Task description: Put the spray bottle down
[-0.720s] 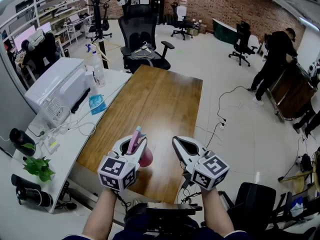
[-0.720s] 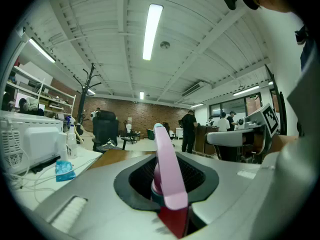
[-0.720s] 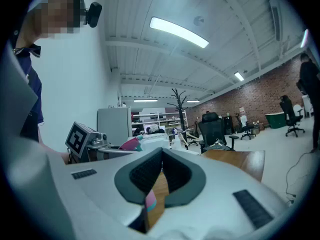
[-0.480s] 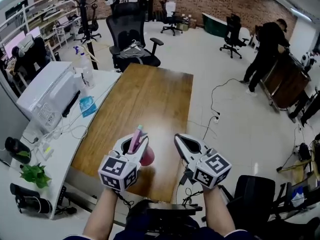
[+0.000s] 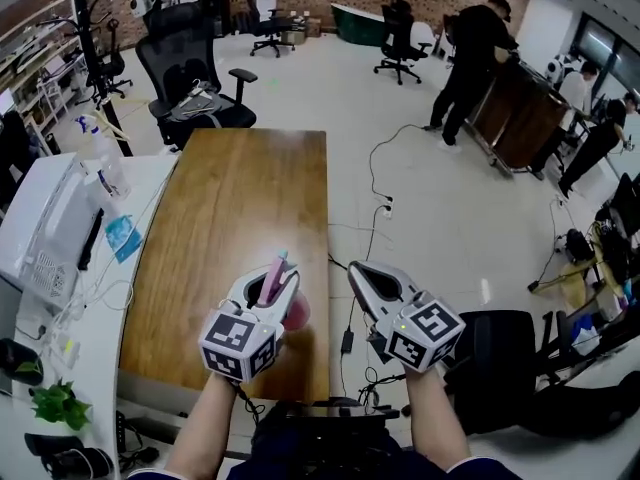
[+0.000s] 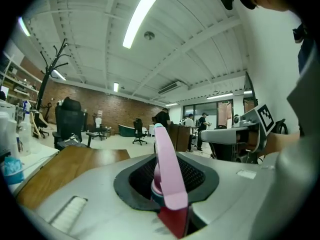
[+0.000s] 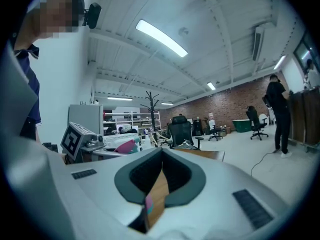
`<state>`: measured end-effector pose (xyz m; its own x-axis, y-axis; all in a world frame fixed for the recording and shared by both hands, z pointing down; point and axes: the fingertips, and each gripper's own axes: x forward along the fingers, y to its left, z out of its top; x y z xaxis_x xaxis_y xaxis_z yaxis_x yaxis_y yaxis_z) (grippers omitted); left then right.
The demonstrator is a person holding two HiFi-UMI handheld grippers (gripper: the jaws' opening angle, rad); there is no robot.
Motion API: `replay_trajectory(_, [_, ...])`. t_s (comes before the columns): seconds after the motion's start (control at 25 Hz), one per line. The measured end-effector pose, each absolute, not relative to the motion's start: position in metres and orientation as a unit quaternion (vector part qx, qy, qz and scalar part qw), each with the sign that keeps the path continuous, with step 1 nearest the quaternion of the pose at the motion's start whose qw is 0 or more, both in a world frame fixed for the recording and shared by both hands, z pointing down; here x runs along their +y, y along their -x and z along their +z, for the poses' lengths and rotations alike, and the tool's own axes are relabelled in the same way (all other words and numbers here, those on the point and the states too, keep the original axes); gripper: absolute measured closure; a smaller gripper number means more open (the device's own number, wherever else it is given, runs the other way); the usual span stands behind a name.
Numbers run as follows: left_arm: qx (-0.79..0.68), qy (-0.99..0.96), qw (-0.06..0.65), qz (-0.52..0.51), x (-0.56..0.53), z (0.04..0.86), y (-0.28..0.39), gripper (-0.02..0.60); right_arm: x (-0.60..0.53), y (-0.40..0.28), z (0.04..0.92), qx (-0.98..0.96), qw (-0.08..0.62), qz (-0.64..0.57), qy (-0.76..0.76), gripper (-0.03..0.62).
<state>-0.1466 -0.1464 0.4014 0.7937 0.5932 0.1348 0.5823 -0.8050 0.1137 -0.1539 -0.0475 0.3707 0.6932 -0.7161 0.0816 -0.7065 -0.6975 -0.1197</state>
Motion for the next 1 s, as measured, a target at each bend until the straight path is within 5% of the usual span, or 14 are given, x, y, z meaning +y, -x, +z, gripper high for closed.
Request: replay_trajectory(1.0, [0.281,-0.954,0.027,0.102,0.050,0.420,0.083,0.476,0.174,0.076,0.383,0.388,0.061,-0.050,0.918,0.591])
